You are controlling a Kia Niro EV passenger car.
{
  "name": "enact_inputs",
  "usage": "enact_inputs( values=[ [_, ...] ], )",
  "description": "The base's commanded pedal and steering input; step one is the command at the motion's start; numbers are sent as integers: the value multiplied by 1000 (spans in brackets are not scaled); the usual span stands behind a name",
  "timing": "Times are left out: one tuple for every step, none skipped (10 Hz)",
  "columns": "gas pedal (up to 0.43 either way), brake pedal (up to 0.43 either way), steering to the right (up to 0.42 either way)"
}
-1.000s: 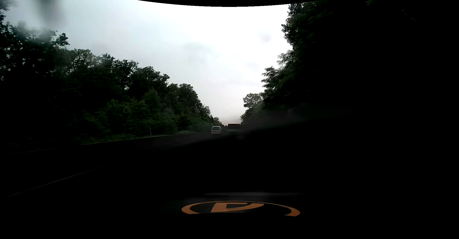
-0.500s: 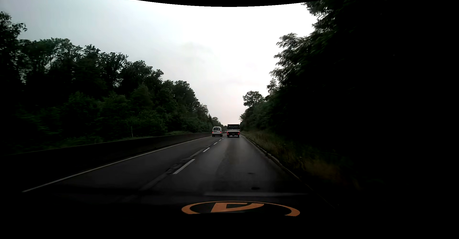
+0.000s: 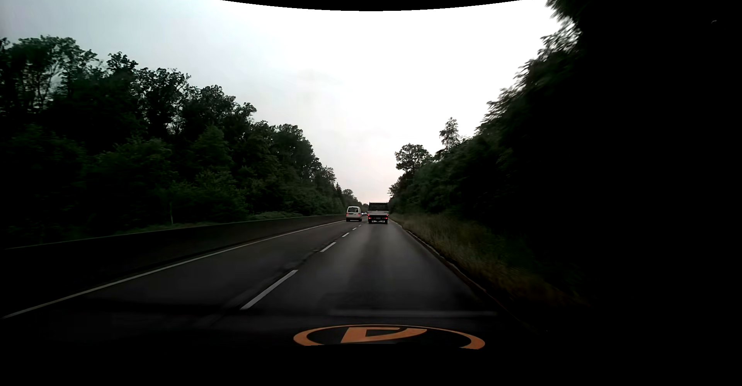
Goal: Follow the waypoints while adhering to traffic rules and regulations
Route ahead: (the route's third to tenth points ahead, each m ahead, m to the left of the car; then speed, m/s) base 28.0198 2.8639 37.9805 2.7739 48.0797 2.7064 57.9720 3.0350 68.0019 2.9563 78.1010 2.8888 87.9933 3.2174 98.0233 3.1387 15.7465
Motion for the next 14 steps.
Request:
enact_inputs(
  values=[
    [79, 0, -4],
    [87, 0, -2],
    [87, 0, 0],
    [87, 0, 0],
    [87, 0, 0],
    [87, 0, 0],
    [87, 0, 0],
    [87, 0, 0],
    [87, 0, 0],
    [87, 0, 0],
    [87, 0, 0],
    [87, 0, 0],
    [87, 0, 0],
    [87, 0, 0]
  ],
)
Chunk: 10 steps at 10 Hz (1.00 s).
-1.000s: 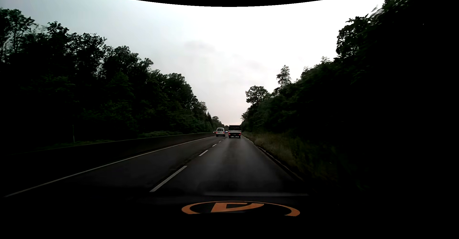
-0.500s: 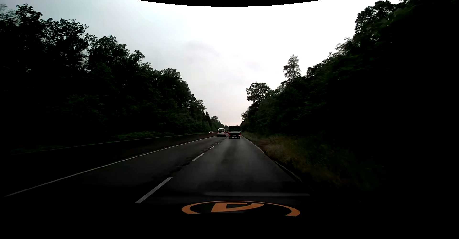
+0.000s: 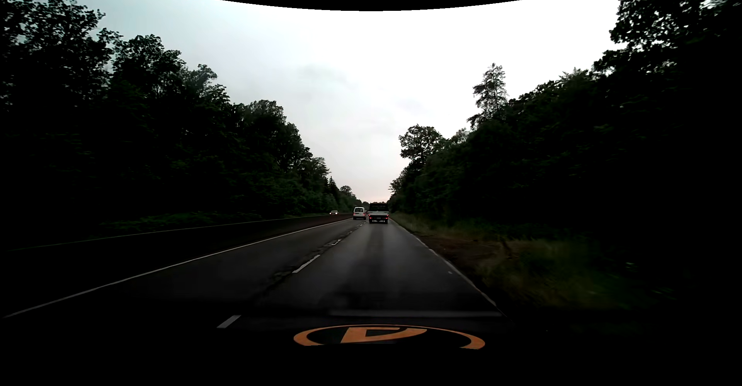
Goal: Follow the waypoints while adhering to traffic rules and regulations
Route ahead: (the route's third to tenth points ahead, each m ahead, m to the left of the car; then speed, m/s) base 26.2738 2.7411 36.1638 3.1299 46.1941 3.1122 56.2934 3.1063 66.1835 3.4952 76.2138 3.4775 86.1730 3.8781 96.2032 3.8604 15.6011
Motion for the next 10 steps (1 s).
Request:
enact_inputs(
  values=[
    [87, 0, 0],
    [87, 0, 0],
    [87, 0, 0],
    [87, 0, 0],
    [87, 0, 0],
    [98, 0, 0],
    [98, 0, 0],
    [98, 0, 0],
    [118, 0, 0],
    [118, 0, 0]
  ],
)
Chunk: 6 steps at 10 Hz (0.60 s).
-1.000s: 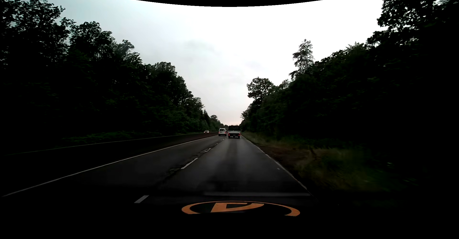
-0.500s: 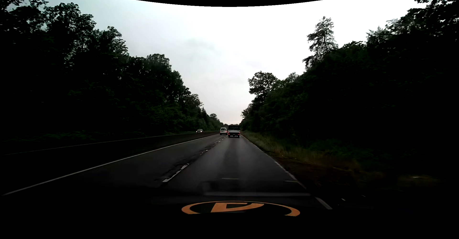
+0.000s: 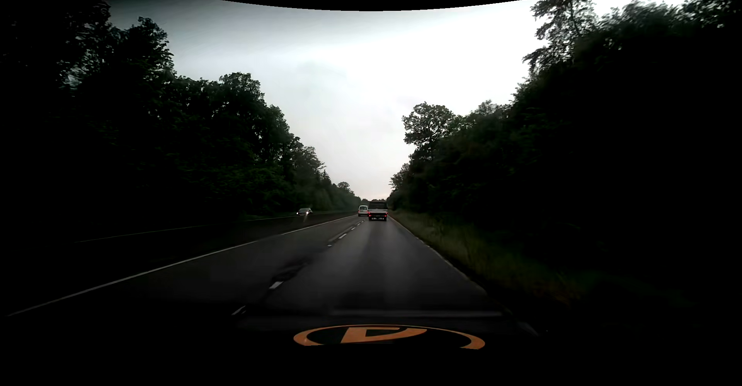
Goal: Follow the waypoints while adhering to traffic rules and regulations
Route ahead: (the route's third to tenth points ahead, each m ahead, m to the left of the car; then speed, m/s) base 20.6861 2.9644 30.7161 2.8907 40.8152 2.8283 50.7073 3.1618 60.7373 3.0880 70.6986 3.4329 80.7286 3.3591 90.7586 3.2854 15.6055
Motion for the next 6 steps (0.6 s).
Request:
enact_inputs(
  values=[
    [118, 0, 0],
    [118, 0, 0],
    [118, 0, 0],
    [118, 0, 0],
    [118, 0, 0],
    [118, 0, 0]
  ],
)
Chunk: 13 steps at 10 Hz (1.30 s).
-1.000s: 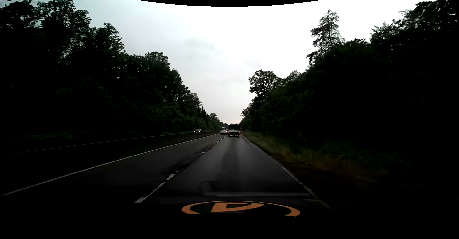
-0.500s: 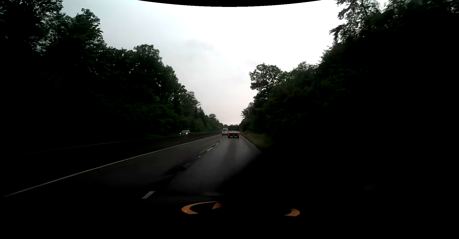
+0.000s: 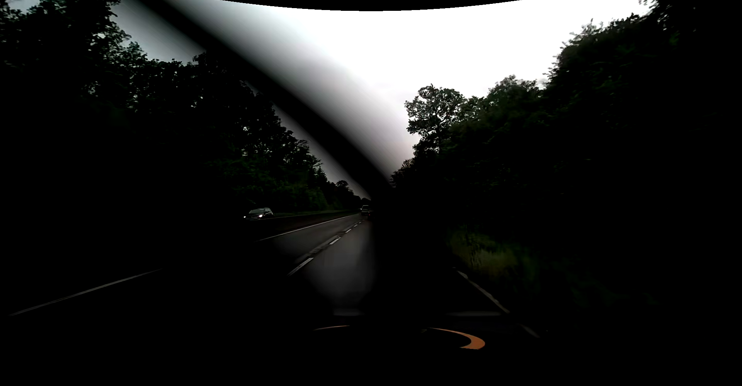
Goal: Follow the waypoints while adhering to traffic rules and regulations
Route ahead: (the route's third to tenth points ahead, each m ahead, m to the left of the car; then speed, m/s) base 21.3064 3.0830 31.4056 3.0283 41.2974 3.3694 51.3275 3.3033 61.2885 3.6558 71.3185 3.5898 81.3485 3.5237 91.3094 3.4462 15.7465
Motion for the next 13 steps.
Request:
enact_inputs(
  values=[
    [118, 0, 0],
    [118, 0, 0],
    [118, 0, 0],
    [118, 0, -1],
    [118, 0, -1],
    [118, 0, 0],
    [118, 0, 0],
    [118, 0, -1],
    [118, 0, 0],
    [118, 0, 0],
    [118, 0, 0],
    [118, 0, 0],
    [130, 0, 0]
  ],
)
